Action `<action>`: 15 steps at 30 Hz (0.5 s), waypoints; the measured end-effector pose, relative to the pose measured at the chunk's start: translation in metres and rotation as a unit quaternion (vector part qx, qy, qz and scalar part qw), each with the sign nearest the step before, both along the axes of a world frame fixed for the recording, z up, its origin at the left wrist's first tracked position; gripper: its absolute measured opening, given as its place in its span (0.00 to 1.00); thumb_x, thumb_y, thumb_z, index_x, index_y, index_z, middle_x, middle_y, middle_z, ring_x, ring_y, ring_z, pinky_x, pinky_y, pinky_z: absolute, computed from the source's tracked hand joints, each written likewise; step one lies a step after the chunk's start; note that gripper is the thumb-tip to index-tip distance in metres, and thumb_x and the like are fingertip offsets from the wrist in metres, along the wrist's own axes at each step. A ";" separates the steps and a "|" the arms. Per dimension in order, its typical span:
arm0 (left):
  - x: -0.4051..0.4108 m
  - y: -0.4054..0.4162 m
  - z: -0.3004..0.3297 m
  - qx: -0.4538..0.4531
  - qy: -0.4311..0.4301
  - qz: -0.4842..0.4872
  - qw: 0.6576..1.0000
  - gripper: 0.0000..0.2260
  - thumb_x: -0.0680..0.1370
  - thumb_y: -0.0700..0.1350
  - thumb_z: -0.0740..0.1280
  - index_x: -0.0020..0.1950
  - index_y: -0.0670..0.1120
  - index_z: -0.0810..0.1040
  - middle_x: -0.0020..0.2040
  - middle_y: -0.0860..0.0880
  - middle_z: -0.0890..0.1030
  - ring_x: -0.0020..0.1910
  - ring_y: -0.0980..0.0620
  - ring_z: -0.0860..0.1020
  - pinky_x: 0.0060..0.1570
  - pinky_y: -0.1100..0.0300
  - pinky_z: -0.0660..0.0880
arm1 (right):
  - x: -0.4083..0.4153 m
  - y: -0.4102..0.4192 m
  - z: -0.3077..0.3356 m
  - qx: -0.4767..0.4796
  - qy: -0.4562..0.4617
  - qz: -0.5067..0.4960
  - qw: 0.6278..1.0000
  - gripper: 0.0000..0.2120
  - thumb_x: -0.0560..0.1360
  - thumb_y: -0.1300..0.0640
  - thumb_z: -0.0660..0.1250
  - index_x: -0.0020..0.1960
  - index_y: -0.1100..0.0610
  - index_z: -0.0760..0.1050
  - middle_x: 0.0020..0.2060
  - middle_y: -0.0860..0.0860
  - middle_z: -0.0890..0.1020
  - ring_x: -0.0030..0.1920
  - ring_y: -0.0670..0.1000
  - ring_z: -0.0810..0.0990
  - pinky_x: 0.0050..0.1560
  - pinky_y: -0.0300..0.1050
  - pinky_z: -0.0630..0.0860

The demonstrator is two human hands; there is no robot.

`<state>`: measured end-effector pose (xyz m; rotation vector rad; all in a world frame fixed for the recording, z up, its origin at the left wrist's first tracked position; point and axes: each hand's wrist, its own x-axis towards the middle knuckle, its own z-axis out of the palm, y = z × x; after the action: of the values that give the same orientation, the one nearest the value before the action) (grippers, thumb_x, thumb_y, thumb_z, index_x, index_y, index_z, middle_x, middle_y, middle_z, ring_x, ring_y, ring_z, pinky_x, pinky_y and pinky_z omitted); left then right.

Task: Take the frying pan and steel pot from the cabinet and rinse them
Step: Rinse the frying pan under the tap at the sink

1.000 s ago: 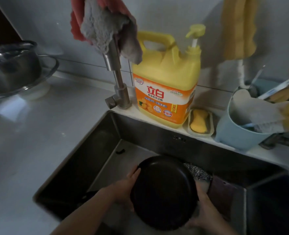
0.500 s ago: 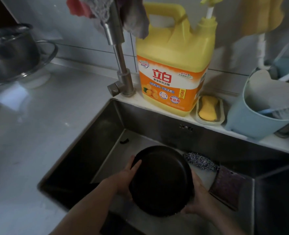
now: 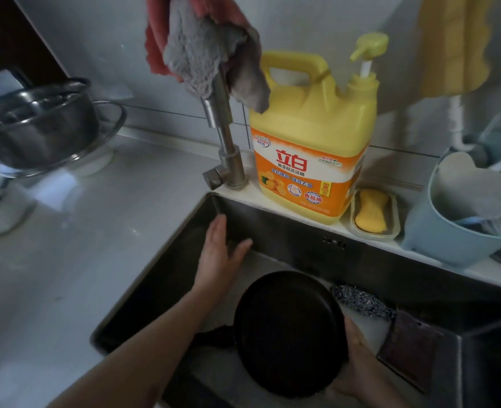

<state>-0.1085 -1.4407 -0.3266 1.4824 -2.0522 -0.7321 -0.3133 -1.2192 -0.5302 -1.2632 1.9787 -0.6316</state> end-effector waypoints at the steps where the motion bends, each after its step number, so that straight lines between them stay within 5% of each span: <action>1: -0.005 -0.009 0.017 -0.017 0.028 0.034 0.999 0.33 0.77 0.54 0.66 0.78 0.47 0.55 0.78 0.49 0.57 0.75 0.52 0.57 0.73 0.55 0.56 | -0.001 0.000 -0.004 0.002 0.002 0.003 1.000 0.70 0.48 0.38 0.79 0.79 0.45 0.42 0.77 0.45 0.53 0.77 0.45 0.56 0.70 0.24 0.52; 5: -0.026 -0.044 0.064 -0.009 0.071 0.118 0.990 0.30 0.80 0.55 0.62 0.77 0.44 0.56 0.77 0.47 0.60 0.75 0.49 0.59 0.70 0.58 0.55 | -0.001 -0.001 -0.002 0.029 0.012 0.016 0.999 0.76 0.44 0.37 0.80 0.80 0.53 0.40 0.79 0.48 0.48 0.78 0.45 0.52 0.75 0.44 0.60; 9: -0.033 -0.062 0.076 0.006 0.035 0.145 0.989 0.23 0.81 0.54 0.60 0.70 0.40 0.67 0.68 0.43 0.72 0.67 0.45 0.69 0.61 0.57 0.65 | 0.001 -0.002 0.010 0.032 0.019 0.013 0.999 0.78 0.42 0.37 0.80 0.80 0.56 0.41 0.78 0.48 0.52 0.77 0.46 0.55 0.74 0.44 0.62; 15: -0.034 -0.076 0.067 -0.014 0.047 0.116 0.992 0.10 0.82 0.46 0.58 0.53 0.47 0.79 0.45 0.49 0.79 0.40 0.54 0.75 0.44 0.59 0.71 | 0.000 -0.004 0.024 0.021 0.011 0.015 1.000 0.77 0.42 0.38 0.80 0.80 0.59 0.43 0.77 0.50 0.54 0.77 0.47 0.54 0.75 0.45 0.60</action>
<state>-0.1430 -1.5171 -0.2595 1.6058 -1.7768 -0.6637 -0.3129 -1.2232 -0.5064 -1.2766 1.9770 -0.5607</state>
